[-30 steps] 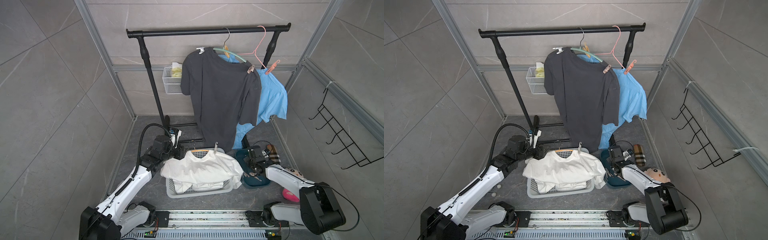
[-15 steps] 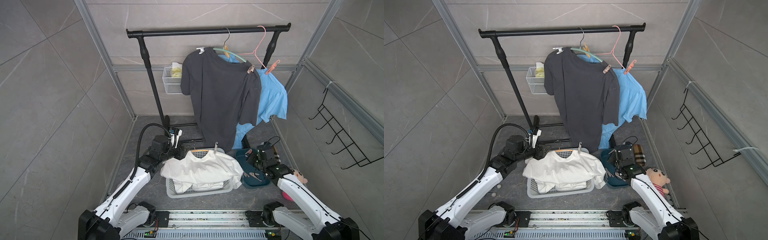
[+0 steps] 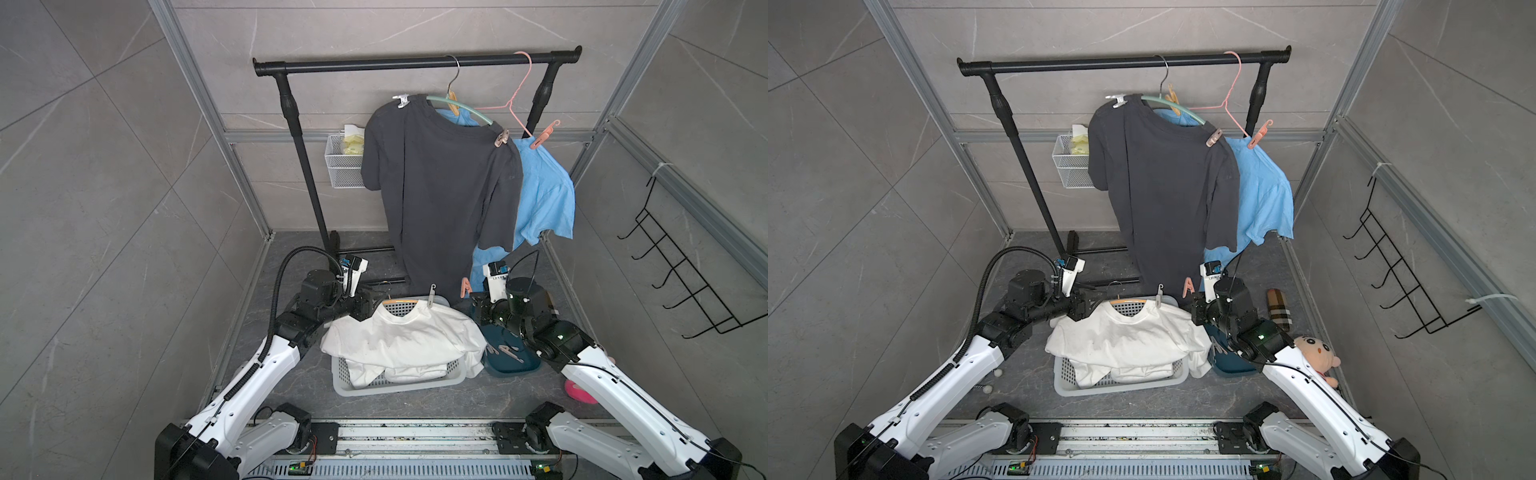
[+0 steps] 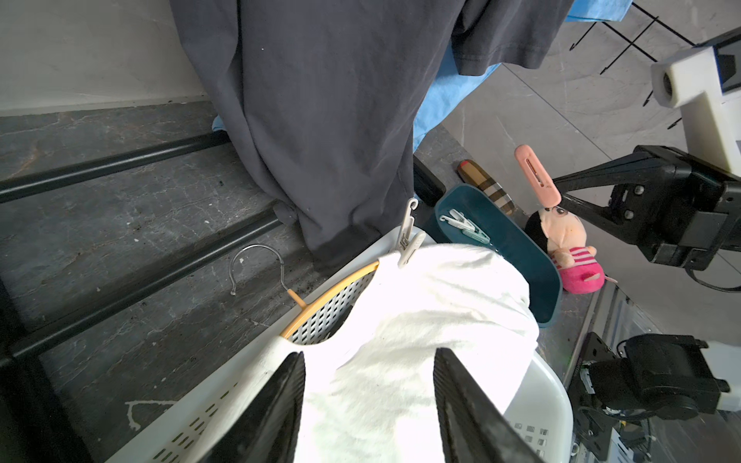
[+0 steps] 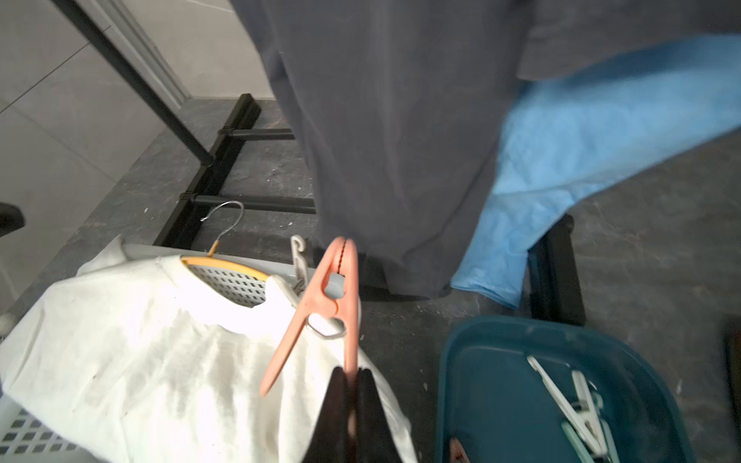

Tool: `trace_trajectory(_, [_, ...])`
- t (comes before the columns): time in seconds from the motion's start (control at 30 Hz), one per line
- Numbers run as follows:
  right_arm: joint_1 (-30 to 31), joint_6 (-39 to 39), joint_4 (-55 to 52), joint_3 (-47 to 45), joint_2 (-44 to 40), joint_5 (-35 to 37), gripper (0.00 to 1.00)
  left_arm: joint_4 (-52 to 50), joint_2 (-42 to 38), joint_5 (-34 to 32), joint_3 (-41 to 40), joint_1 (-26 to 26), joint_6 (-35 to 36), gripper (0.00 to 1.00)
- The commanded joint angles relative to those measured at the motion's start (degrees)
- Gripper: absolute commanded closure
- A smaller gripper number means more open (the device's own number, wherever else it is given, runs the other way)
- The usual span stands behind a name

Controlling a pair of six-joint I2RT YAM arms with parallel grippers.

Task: Use clothespins to secure the t-shirt on both sides of the hanger
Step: Pick up the clothespin from the storage box, then open the clothespin.

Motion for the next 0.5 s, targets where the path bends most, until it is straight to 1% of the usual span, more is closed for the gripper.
trace_trajectory(0.0, [2.4, -12.15, 4.14, 1.94, 0.92, -1.18, 1.0, 2.86, -1.03, 4.5, 0.76, 0.25, 1.94, 0.46])
trace_trajectory(0.13, [5.05, -22.24, 6.45, 3.5, 2.85, -5.49, 1.0, 2.95, -0.62, 6.34, 0.53, 0.25, 2.86, 0.46])
trace_trajectory(0.2, [6.34, -29.7, 6.62, 3.64, 4.05, -11.83, 1.0, 2.87, -0.28, 7.1, 0.64, 0.25, 3.11, 0.46])
trace_trajectory(0.27, [7.94, -38.43, 6.73, 2.96, 4.21, -16.3, 1.0, 3.04, -0.37, 7.68, 0.63, 0.25, 3.53, 0.46])
trace_trajectory(0.37, [9.43, -48.27, 8.85, 1.07, 3.5, -18.78, 1.0, 3.44, -1.21, 7.57, 0.13, 0.25, 4.79, 0.46])
trace_trajectory(0.47, [9.85, -55.01, 8.51, 1.51, 3.99, -18.98, 1.0, 4.98, -2.2, 8.18, -1.27, 0.25, 5.15, 0.46])
